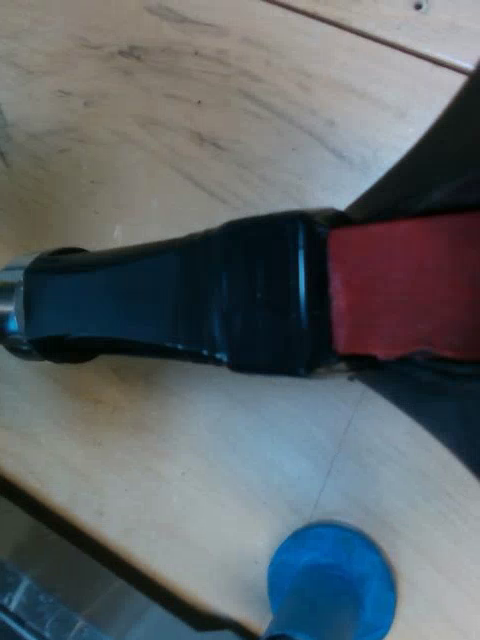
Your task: Put the handle in the coffee machine
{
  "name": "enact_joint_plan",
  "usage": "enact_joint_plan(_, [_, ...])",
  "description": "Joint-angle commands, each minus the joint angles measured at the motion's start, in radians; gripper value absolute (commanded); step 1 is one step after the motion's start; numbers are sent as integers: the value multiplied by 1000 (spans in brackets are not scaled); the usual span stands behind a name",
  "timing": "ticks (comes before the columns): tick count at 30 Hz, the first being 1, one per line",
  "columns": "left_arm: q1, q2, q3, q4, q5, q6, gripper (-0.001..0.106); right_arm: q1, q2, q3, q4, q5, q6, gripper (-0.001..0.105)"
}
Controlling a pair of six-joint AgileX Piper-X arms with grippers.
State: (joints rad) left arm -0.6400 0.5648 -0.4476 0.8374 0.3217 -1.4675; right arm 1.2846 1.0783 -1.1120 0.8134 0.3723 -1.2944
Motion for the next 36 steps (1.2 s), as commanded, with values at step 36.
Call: enact_joint_plan(36, [52,-14,-163,-27,-11,-20,0,7,-8,-8,-33,34,-17,75])
